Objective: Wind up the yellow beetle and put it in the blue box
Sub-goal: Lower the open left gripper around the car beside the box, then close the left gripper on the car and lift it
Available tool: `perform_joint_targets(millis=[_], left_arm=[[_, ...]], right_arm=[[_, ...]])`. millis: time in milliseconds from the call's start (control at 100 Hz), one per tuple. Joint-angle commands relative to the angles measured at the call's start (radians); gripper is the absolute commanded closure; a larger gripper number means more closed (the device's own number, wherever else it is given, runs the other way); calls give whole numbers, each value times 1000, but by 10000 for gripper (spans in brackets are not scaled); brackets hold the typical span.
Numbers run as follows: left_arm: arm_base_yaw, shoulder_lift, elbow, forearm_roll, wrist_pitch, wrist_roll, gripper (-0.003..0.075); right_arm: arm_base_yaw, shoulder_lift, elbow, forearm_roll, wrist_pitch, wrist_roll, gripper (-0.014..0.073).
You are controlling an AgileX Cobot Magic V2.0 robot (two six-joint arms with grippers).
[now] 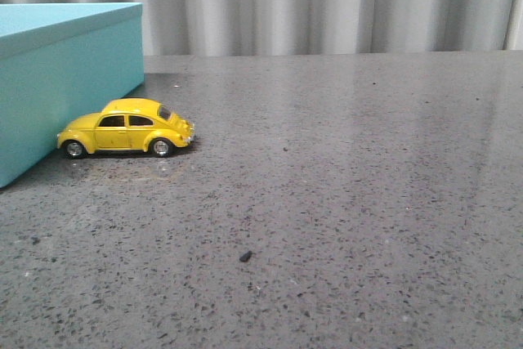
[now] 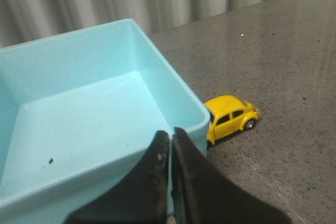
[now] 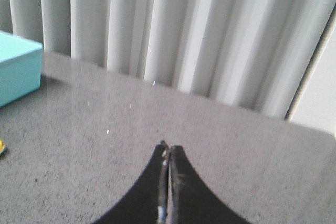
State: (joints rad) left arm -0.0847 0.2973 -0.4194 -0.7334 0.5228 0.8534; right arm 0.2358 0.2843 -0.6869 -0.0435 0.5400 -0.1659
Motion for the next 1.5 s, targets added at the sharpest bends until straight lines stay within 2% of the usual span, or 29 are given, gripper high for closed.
perform_joint_targets(millis=[0, 50, 120, 170, 270, 340, 500, 630, 740, 850, 980, 1060, 1250, 1490], left_arm=[[-22, 75, -110, -23, -20, 113, 740], [-37, 113, -154, -23, -2, 177, 729], [-66, 166, -208, -22, 11, 255, 664], [-91, 206, -243, -12, 11, 292, 584], [-149, 300, -315, 52, 13, 305, 377], [-192, 377, -370, 103, 19, 305, 296], [-293, 564, -506, 179, 62, 305, 304], [-358, 738, -626, 281, 155, 263, 304], [-378, 866, -718, 374, 222, 149, 304], [-378, 991, -803, 444, 315, 144, 304], [-378, 1111, -874, 453, 367, 144, 303], [-378, 1163, -909, 465, 400, 189, 289], [-378, 1237, -945, 484, 405, 207, 177], [-378, 1292, -945, 440, 454, 295, 173]], right_arm=[[0, -44, 23, -14, -134, -15, 646], [0, -66, 39, -14, -126, -15, 646], [0, -75, 50, -14, -119, -15, 646], [0, -75, 54, -14, -116, -15, 646], [0, -75, 54, -14, -112, -15, 646], [0, -75, 54, -14, -102, -15, 646], [0, -75, 54, -14, -91, -15, 646], [0, -75, 54, -14, -89, -15, 646], [0, -75, 54, -14, -68, -15, 646], [0, -75, 54, -14, -8, -15, 646], [0, -75, 54, -11, 35, -15, 646], [0, -75, 54, -11, 40, -15, 646], [0, -75, 54, -11, 40, -15, 646], [0, -75, 80, -11, 34, -15, 646]])
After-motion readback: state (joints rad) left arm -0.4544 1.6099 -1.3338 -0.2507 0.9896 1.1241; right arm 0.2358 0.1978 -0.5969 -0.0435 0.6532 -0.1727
